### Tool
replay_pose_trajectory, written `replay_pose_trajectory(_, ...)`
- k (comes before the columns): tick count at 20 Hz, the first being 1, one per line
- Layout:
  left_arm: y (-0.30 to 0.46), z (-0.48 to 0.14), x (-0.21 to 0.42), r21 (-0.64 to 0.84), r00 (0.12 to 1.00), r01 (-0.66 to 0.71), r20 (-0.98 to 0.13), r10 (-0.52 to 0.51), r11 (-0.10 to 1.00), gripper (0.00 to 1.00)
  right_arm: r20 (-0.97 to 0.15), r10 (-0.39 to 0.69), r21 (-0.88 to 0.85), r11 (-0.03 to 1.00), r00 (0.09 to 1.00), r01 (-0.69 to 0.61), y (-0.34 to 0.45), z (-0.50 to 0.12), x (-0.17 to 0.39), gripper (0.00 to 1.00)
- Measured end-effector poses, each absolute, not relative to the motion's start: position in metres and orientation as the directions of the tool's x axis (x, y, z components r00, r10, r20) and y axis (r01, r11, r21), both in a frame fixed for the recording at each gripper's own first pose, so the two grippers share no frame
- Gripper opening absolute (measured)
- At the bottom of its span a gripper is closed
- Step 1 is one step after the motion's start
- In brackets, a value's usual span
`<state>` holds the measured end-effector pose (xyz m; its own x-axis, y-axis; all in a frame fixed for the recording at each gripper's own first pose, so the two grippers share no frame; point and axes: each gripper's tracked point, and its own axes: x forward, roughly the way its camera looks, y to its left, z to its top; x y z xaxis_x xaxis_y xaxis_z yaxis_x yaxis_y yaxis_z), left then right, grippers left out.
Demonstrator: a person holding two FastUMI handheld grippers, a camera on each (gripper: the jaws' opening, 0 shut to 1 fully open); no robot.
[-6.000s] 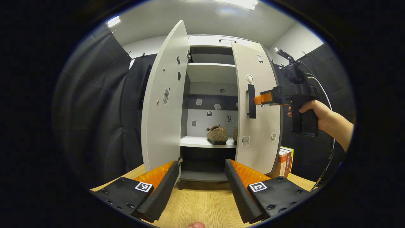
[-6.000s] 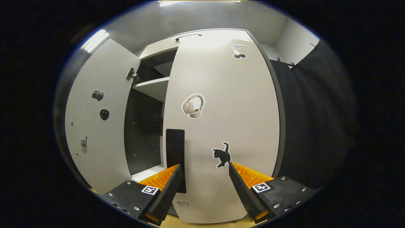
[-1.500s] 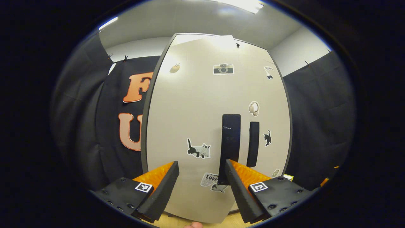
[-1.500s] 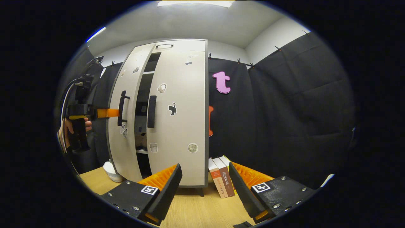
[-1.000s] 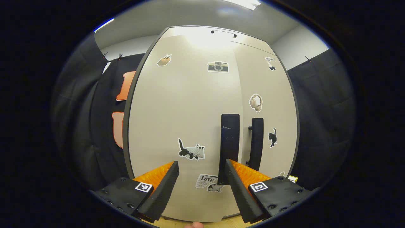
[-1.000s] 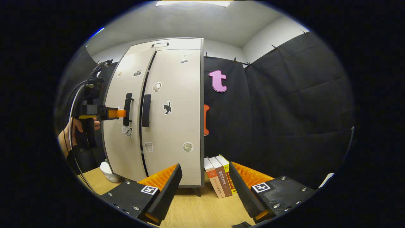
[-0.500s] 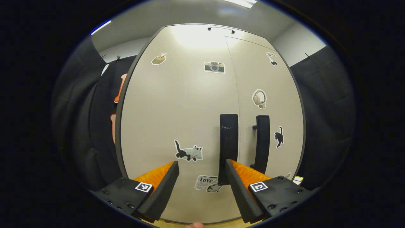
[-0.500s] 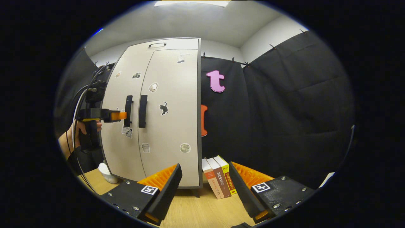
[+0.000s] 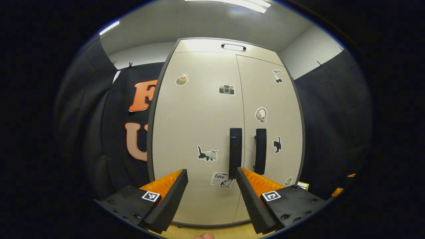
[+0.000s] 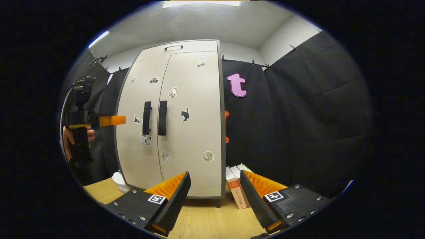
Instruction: Grab one shoe with the right hand and put it into the shoe cabinet, grab the other shoe with the left hand and put it into the shoe cabinet; then close the right door with the right hand and the left door with the left hand.
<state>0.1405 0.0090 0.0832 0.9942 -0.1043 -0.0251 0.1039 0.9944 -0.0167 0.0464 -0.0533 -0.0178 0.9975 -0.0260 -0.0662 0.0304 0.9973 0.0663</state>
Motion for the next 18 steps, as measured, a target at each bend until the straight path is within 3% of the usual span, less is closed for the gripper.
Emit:
replay_pose_trajectory(1,0.014,0.077,0.129,-0.017,0.995,0.095,-0.031,-0.095,0.995,0.96,-0.064,-0.016,0.067,0.998,0.998,0.021,-0.05,-0.017,0.047,0.92)
replay_pose_trajectory(7,0.027,0.051,0.074,-0.084,0.996,0.082,-0.03,-0.085,0.993,0.96,-0.064,0.014,0.059,0.998,0.998,-0.01,-0.037,-0.018,0.044,0.92)
replay_pose_trajectory(18,0.035,0.02,0.009,-0.051,0.999,0.034,-0.033,-0.036,0.998,0.96,-0.068,0.02,0.026,0.999,0.997,-0.018,-0.038,-0.029,0.022,0.92)
